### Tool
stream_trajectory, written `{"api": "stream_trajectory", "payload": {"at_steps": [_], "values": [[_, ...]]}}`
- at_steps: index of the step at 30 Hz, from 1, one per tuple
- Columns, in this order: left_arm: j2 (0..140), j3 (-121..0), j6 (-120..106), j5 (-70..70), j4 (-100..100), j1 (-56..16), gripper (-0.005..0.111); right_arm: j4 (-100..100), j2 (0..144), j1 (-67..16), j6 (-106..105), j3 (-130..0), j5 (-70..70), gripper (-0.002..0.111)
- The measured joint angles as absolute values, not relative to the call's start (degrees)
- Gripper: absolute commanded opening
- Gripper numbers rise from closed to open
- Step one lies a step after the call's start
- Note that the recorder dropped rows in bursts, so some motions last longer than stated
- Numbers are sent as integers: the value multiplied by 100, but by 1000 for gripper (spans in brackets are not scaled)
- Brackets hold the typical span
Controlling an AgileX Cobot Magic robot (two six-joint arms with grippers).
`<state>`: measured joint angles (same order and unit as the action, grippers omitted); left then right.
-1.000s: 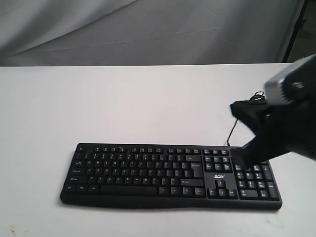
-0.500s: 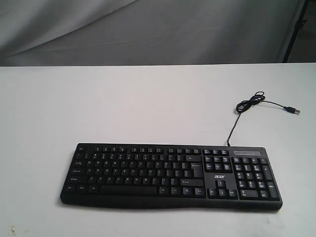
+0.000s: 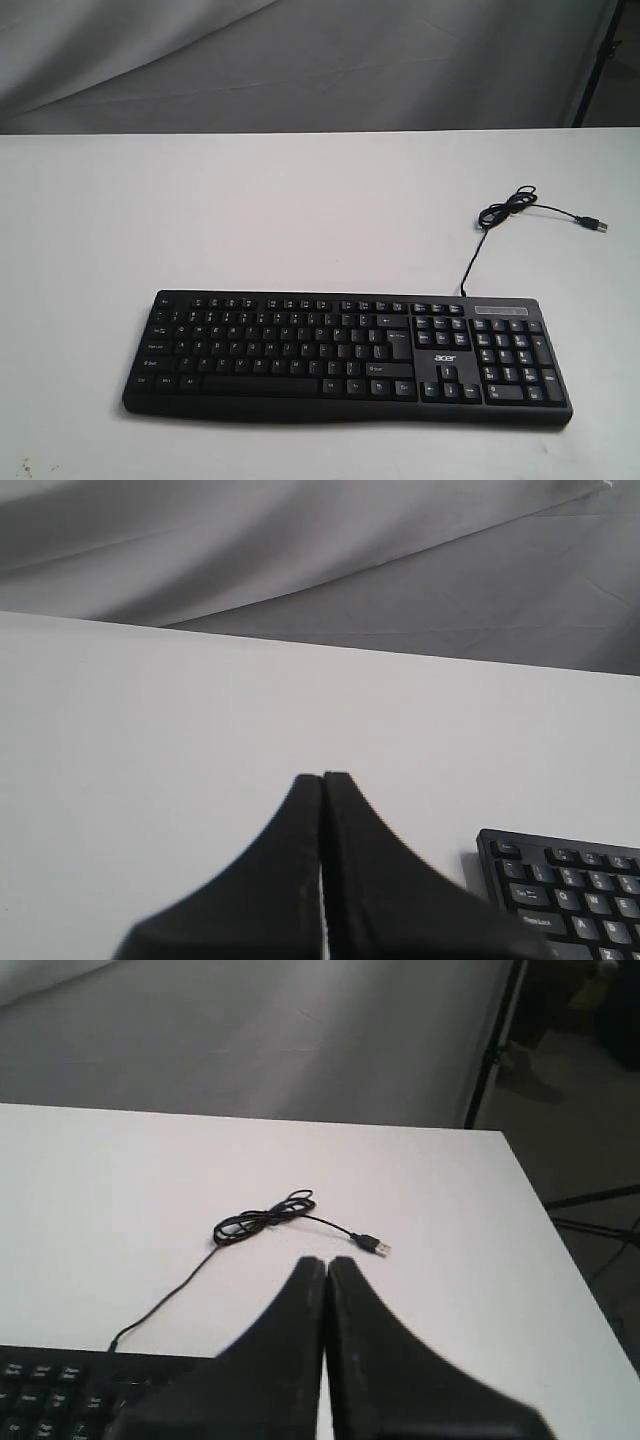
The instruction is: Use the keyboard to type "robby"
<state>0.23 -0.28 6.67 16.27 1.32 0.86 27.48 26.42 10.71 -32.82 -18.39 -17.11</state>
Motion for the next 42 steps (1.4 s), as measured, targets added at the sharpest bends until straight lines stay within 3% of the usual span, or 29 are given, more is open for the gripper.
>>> {"api": "stream_trajectory", "payload": {"at_steps": [7, 14, 29, 42], "values": [[23, -28, 667, 1627, 132, 86, 0, 1511, 1981, 800, -1724, -902, -524, 0], [23, -28, 667, 1627, 132, 86, 0, 691, 1283, 748, -1105, -117, -343, 0], [23, -28, 667, 1627, 132, 86, 0, 253, 850, 748, -1048, -22, -1426, 0], [23, -28, 667, 1627, 132, 86, 0, 253, 850, 748, -1048, -22, -1489, 0]]}}
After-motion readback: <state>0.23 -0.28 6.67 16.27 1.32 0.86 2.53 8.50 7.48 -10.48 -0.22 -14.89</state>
